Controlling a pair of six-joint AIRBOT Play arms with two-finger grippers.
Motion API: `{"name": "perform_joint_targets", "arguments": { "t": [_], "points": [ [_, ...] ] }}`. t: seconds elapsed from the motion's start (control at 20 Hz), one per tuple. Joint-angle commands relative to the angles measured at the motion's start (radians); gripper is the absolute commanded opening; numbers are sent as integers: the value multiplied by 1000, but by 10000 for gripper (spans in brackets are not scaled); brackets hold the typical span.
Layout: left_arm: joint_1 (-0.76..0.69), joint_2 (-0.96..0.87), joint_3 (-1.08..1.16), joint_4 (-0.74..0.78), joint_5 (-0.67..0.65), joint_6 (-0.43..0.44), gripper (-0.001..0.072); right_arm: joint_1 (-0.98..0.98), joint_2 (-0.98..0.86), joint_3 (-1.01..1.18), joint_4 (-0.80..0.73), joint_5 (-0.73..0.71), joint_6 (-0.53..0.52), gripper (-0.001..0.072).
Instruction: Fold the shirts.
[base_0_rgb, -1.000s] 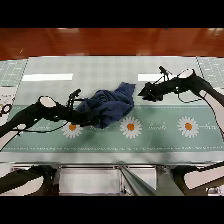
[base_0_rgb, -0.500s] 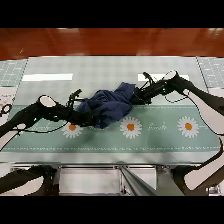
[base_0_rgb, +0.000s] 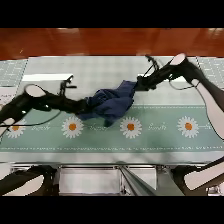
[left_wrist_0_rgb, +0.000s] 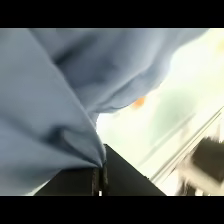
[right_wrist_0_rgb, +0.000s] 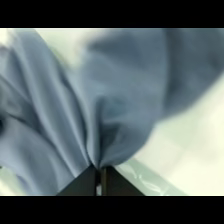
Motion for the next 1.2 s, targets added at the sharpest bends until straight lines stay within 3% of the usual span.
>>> {"name": "perform_joint_targets", "arguments": {
  "t": [0.0,0.35,0.65,0.9,1.15],
  "points": [
    [108,133,195,-1,-55,1,17,-25,155,188,-144,-1,49,23],
    [319,428,602,0,17,2,17,-24,604,373,-431,-83,98,23],
    [473,648,661,0,56,1,17,-24,988,372,-695,-25,190,23],
    [525,826,661,78,184,1,17,-24,1155,358,-757,204,264,23],
    [525,834,582,84,19,-34,17,-24,1200,164,-691,383,354,23]
  ]
}}
